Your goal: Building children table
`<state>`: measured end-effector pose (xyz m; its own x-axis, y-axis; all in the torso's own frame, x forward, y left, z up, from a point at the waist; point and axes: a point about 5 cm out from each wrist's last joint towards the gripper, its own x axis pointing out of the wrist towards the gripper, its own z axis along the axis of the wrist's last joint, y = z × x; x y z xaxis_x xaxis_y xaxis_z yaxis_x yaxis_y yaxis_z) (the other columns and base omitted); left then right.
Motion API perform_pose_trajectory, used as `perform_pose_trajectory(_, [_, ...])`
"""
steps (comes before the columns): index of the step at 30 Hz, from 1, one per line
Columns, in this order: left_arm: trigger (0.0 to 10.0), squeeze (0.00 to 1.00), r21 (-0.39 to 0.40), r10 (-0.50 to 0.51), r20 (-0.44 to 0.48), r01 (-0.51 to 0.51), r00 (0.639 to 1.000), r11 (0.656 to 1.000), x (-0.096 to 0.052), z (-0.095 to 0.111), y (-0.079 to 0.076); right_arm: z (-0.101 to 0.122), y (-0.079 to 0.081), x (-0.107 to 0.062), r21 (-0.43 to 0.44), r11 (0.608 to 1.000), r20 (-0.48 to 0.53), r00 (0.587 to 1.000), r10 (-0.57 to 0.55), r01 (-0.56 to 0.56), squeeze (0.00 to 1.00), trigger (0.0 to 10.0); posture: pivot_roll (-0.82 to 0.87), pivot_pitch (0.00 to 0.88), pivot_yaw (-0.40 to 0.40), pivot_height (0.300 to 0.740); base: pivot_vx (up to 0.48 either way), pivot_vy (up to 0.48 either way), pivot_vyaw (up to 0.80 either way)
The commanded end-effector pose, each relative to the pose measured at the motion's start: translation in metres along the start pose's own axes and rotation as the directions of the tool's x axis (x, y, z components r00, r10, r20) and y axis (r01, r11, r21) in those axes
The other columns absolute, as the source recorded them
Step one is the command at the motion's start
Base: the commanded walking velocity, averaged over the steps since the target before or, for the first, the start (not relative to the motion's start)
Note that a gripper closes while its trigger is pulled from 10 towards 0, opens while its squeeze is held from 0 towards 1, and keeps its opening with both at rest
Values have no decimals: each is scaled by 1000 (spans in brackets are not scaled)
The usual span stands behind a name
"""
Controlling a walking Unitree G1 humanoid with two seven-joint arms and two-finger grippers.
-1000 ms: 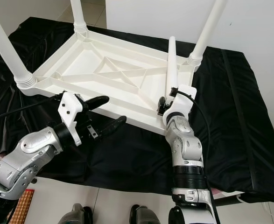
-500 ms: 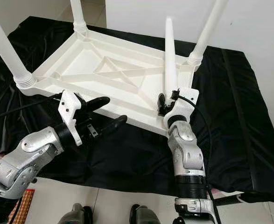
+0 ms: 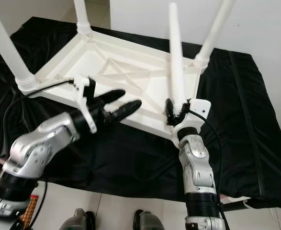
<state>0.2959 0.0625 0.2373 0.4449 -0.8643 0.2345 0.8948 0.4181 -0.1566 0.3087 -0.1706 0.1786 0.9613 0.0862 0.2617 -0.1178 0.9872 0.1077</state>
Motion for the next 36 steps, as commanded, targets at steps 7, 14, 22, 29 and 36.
perform_pose_trajectory(7, [10000,0,-126,-116,11,117,993,985,21,-3,3,16,5,-8,-22,992,122,984,128,-126,0,10000,32,128,-53,740,0,0,0])
perform_pose_trajectory(14, [10000,0,-164,-121,6,120,993,979,37,-6,9,21,11,-10,-23,982,166,968,187,-185,0,10000,29,129,-48,740,0,0,0])
perform_pose_trajectory(22, [10000,0,-234,-171,24,171,985,957,58,2,12,24,23,-14,-37,954,181,937,299,-297,0,10000,23,134,-37,740,0,0,0])
perform_pose_trajectory(29, [10000,0,-262,-198,42,202,979,944,68,13,16,22,29,-22,-52,928,165,913,373,-369,0,10000,21,134,-33,740,0,0,0])
perform_pose_trajectory(36, [10000,0,-279,-209,48,214,977,936,70,20,22,23,32,-28,-68,910,160,895,416,-410,0,10000,12,140,-25,740,0,0,0])
